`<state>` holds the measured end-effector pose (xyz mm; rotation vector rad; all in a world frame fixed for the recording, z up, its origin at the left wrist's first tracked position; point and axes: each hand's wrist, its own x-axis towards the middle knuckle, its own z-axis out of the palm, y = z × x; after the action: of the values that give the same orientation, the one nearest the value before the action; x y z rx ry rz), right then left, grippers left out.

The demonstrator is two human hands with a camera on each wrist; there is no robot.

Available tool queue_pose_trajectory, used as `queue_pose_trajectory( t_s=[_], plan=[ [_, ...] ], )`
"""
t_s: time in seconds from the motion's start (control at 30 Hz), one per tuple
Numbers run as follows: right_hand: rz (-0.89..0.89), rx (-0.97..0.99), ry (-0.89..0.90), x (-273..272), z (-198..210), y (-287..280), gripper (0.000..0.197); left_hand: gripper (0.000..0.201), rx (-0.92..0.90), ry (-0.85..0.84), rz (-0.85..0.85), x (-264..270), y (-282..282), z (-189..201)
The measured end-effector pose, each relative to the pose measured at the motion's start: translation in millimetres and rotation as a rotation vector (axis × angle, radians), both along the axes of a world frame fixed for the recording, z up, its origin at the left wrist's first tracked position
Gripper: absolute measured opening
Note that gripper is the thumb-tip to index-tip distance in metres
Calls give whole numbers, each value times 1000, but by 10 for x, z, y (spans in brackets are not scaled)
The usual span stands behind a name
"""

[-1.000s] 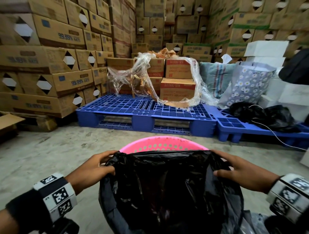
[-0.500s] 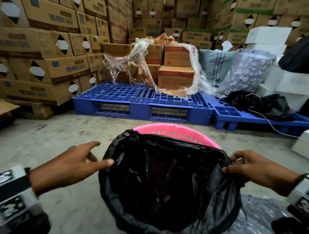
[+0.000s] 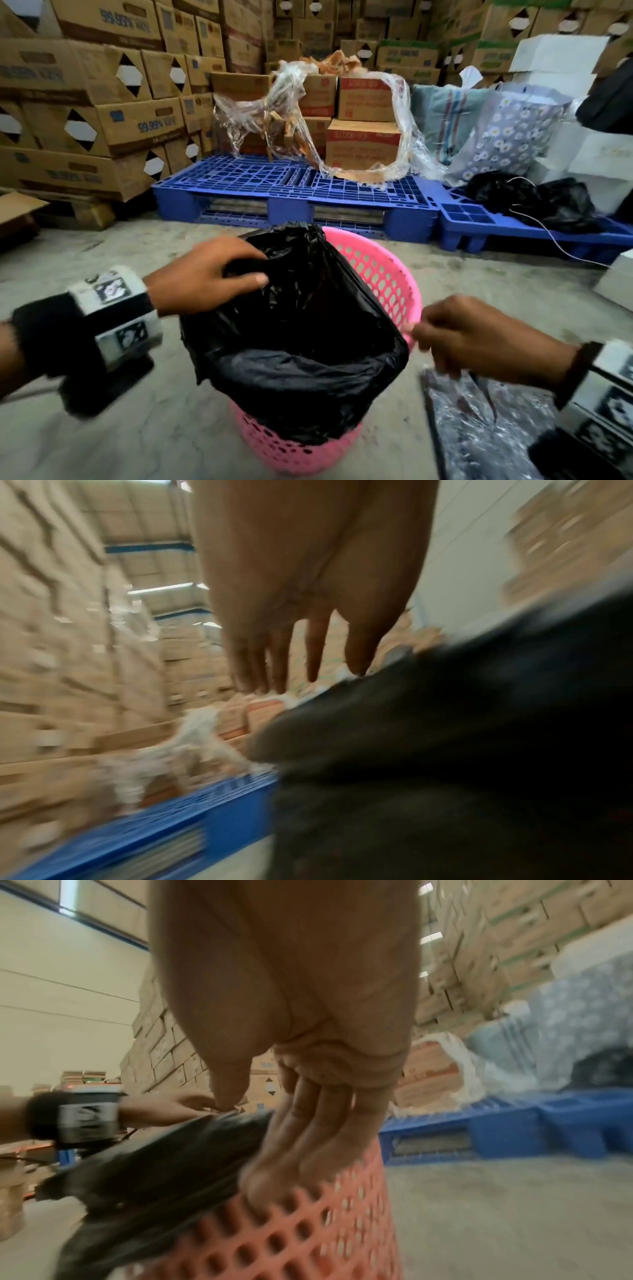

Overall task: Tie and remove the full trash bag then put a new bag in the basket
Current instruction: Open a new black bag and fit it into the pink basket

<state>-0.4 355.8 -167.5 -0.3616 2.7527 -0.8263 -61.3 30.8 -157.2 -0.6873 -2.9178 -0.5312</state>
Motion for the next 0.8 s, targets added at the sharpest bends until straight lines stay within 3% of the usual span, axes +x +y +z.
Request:
queue_pose_trajectory(
  t_s=[0.07,0.13,0.23,0.4,0.5,0.57,0.67,0.73,0.8],
  plan=[
    [71,188,264,-183,73,127,10,58,21,-146,-195,381,152,20],
    [199,402,300,-343,28,236,40,59,-45,-229,-338,612,248,-57],
    [319,491,364,-393,-54,250,40,43,-169,-202,-459,637,221,-157],
    [476,364,517,-108,-37,24,22,34,-589,-187,-388,283,-189,-63],
    [601,207,438,161,-100,-291,32,36,-804,-143,-208,-28,-373,65],
    [601,167,380,221,-111,-361,40,49,-724,-76,-143,-150,-381,119],
    [484,207,376,143,-34,-121,41,46,-352,-16,-169,-39,-175,145],
    [430,270,419,107,27,69,43,45,-169,-70,-191,176,4,108],
    [419,329,455,102,26,135,46,62,-140,-158,-194,412,146,32]
  ],
)
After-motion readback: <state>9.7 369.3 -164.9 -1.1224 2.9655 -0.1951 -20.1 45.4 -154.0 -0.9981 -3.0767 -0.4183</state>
